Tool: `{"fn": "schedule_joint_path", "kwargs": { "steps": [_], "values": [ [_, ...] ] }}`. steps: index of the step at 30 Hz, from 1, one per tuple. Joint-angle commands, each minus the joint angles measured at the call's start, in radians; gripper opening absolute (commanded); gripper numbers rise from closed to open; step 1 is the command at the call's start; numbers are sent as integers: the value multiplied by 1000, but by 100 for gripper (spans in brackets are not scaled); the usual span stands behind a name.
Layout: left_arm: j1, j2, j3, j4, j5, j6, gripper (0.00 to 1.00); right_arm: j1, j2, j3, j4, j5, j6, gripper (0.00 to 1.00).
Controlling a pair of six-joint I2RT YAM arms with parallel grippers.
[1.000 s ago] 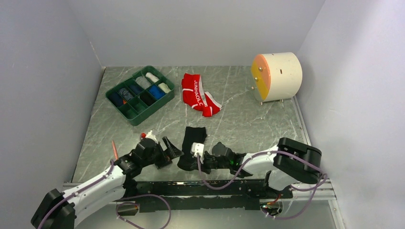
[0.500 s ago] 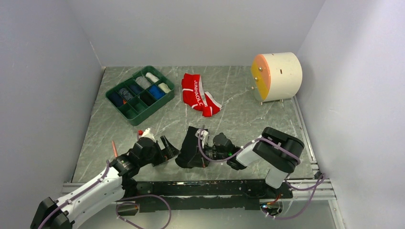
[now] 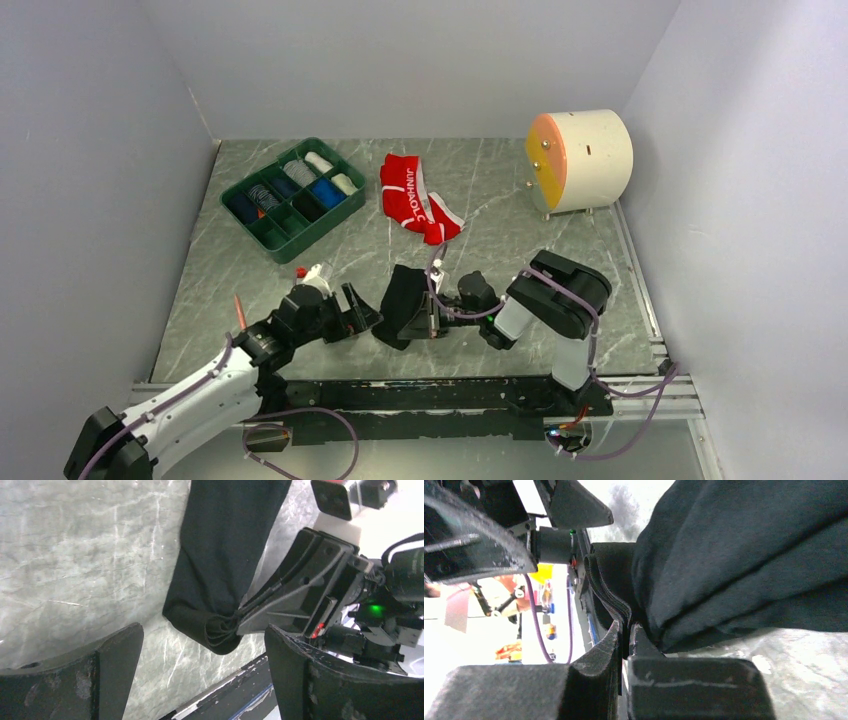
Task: Roll the underwear
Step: Roll the underwear to the center of the board.
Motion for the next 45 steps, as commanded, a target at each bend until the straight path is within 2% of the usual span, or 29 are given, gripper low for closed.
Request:
{"fn": "schedule_joint_path", "kwargs": {
  "steps": [1, 5, 11, 17, 22, 27, 30, 34, 37, 39, 43, 45],
  "values": [
    [0, 33, -12, 113, 76, 47, 94, -27, 55, 0, 76, 0, 83, 0],
    [-1, 56, -25, 150, 99, 55, 92, -48, 91, 2, 91, 26, 134, 0],
    [-1, 83, -55, 213, 107, 54, 90, -59, 103, 51, -34, 48, 119, 0],
    [0, 140, -59, 260, 109, 102, 82, -73, 96, 72, -133, 69, 110, 0],
    [1, 198, -13, 232, 69, 162, 77, -77, 75, 83, -178, 77, 80, 1],
    [2, 268, 18, 177, -21, 141, 73, -78, 51, 109, -297, 109, 32, 2],
    [15, 298, 42, 179, -11, 145, 71, -79, 56, 126, -357, 113, 17, 3],
    [20, 341, 57, 169, -29, 148, 59, -79, 59, 124, -374, 119, 20, 7],
    [19, 382, 107, 113, -33, 185, 57, -82, 45, 115, -365, 125, 26, 8],
    [19, 407, 115, 120, -29, 203, 57, -82, 30, 114, -369, 132, 24, 14],
    [19, 467, 129, 130, -30, 224, 53, -81, 6, 98, -270, 67, 35, 44],
    [20, 496, 128, 144, -22, 234, 53, -80, -14, 92, -230, 48, 31, 51]
  ]
}}
